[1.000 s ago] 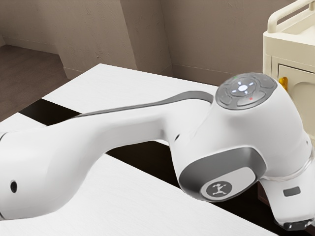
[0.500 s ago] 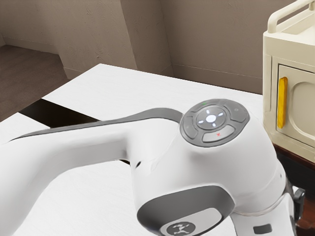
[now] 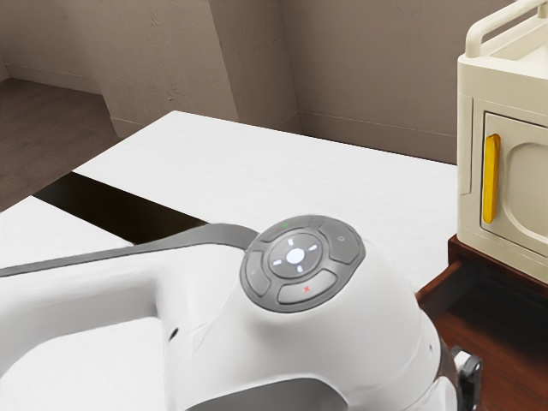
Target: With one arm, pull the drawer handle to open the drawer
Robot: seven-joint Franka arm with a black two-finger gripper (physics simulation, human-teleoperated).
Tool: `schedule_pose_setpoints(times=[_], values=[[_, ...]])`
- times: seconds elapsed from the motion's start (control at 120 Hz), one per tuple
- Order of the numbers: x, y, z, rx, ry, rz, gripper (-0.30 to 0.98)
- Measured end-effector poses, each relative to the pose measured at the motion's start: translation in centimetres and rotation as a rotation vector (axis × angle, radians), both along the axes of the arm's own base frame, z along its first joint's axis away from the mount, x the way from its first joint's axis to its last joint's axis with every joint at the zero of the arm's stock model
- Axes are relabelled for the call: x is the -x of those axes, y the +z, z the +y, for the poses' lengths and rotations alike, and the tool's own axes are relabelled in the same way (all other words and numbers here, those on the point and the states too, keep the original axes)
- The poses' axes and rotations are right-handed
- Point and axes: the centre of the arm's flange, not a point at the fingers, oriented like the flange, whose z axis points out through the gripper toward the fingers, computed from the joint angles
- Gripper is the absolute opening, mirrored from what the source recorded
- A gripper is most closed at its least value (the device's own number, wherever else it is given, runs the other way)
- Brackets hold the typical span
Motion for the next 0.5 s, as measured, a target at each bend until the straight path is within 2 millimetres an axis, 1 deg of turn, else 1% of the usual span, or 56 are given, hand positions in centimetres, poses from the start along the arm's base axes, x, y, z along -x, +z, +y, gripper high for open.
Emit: schedule_pose_setpoints(times=[0.192,0.308,0.45,0.5], values=[[2.1,0.0,0.3,0.007,0.012,0.001,0.01],[3.0,0.1,0.2,0.014,0.011,0.003,0.01],[3.5,0.8,0.1,0.029,0.009,-0.005,-0.02],[3.9,1.4,0.1,0.037,0.011,-0.014,-0.03]])
